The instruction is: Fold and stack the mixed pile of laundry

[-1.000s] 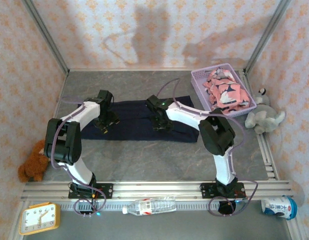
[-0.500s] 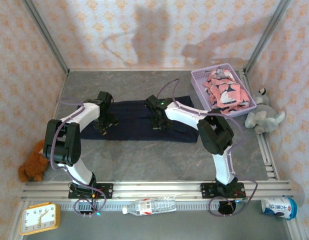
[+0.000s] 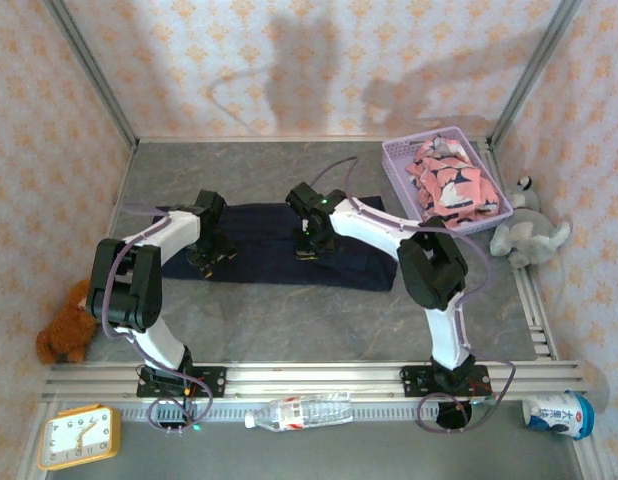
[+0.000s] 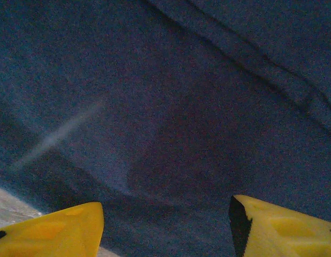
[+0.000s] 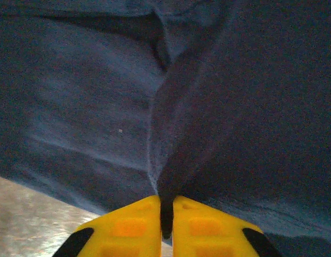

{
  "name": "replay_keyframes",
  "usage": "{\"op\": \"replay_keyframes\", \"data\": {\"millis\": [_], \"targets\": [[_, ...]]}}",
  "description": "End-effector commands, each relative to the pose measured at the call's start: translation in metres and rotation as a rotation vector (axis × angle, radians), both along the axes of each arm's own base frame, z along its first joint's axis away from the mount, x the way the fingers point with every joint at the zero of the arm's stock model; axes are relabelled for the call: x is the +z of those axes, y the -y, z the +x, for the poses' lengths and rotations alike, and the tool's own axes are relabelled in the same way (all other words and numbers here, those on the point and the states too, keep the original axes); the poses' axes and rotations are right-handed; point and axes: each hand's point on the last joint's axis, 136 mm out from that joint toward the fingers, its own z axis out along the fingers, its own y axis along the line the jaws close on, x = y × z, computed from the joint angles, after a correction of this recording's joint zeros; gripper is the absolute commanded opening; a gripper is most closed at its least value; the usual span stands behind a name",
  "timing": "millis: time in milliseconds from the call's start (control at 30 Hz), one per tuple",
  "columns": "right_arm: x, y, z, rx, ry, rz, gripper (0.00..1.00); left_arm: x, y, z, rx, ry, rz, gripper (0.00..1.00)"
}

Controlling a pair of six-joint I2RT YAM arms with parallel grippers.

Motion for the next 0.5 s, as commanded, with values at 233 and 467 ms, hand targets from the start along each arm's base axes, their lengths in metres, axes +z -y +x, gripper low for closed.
{"op": "replay_keyframes", "data": {"millis": [233, 467], "targets": [[0.000, 0.050, 0.011, -0.141, 0.026, -0.081, 0.46, 0.010, -0.002, 0.002, -0.018, 0.038, 0.047, 0.61], [-0.032, 0.096, 0.018, -0.293, -0.005, -0.167, 0.45, -0.001, 0.004, 0.002, -0.033, 0.017, 0.056, 0.25]]}}
